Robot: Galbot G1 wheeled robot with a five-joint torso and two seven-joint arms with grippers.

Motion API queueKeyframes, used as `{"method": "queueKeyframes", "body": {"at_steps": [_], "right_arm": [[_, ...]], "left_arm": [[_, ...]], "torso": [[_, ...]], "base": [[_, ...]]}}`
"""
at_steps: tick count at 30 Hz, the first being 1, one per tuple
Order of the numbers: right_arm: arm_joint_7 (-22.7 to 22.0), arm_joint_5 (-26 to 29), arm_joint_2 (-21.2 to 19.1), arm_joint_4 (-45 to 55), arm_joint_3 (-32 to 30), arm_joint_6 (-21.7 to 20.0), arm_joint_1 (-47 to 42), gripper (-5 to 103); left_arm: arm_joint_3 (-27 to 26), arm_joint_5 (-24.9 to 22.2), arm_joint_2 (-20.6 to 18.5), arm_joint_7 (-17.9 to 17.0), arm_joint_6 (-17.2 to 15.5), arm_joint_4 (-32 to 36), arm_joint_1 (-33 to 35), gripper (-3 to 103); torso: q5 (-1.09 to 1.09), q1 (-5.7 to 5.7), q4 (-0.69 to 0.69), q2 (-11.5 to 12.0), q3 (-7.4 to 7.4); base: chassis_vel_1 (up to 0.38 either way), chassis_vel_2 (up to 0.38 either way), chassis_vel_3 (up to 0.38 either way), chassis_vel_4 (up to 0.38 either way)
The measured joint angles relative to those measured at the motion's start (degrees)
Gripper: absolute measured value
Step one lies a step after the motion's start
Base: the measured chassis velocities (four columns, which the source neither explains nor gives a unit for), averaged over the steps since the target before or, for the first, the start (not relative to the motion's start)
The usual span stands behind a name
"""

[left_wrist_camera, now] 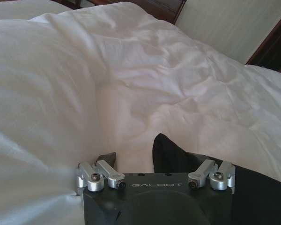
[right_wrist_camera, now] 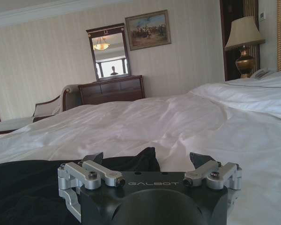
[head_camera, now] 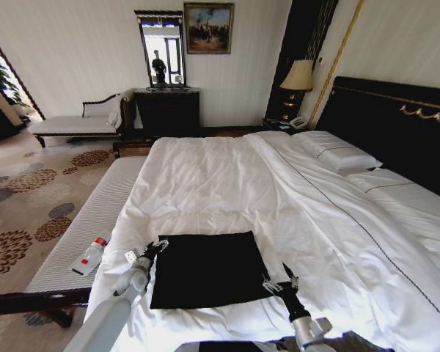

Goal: Fold the clothes on the bed.

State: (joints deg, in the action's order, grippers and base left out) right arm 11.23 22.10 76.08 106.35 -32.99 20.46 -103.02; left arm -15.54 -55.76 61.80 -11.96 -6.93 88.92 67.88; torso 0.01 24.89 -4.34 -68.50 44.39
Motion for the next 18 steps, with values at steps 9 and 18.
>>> {"method": "queueKeyframes", "body": {"at_steps": [9,18], "right_arm": [[-0.4,0.2,-0.1,0.3,-0.1,-0.3,0.1,100],[-0.5,0.4,-0.4,0.5,-0.3,-0.3,-0.3,100]], "left_arm": [[0.8,0.6,0.6,0.2,0.5,0.0,-0.7,56],[0.8,0.8,0.7,0.3,0.7,0.2,-0.4,22]], "torso": [[-0.01,0.00,-0.01,0.0,0.00],[-0.01,-0.01,-0.01,0.0,0.00]], "base": [[0.000,0.000,0.000,0.000],[0.000,0.000,0.000,0.000]]}}
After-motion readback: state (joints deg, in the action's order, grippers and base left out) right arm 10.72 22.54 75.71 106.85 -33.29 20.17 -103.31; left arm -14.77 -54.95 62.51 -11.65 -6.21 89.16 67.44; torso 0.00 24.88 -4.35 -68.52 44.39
